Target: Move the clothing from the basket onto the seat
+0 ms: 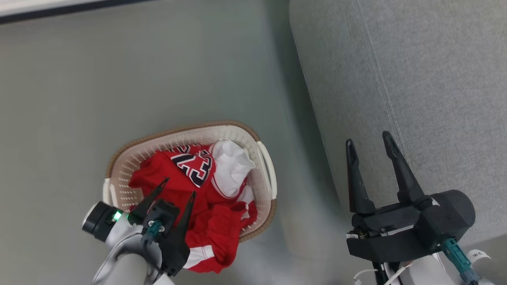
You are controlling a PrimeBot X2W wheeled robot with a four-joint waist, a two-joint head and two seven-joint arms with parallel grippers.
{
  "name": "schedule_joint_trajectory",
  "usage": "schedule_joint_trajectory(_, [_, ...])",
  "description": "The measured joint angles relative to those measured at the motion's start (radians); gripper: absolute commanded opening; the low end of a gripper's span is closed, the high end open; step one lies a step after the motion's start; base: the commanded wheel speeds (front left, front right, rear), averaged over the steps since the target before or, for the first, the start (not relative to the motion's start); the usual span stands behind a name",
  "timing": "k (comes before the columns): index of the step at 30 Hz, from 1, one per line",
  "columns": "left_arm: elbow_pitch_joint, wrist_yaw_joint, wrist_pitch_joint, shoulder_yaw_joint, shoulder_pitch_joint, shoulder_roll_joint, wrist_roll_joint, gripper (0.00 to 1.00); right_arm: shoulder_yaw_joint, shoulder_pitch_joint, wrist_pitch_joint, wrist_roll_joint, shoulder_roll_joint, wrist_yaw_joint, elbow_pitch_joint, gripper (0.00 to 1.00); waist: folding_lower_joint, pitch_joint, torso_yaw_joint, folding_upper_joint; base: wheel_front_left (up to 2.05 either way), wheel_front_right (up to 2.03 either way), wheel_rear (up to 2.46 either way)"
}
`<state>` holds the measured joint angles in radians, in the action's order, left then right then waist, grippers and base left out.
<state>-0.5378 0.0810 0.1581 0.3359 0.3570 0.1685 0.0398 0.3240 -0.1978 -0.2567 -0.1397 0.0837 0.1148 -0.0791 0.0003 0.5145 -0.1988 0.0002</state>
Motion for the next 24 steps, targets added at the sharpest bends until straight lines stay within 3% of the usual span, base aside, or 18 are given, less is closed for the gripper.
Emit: schedule_joint_trajectory(24, [-0.144, 0.017, -0.047, 0.029, 0.261, 0.083, 0.093, 1.0, 0.013, -0.088, 0.0, 0.053, -0.025, 0.008, -0.191, 1.0, -0.0001, 0.347, -0.107, 0.0001, 0.0, 0.0, 0.0])
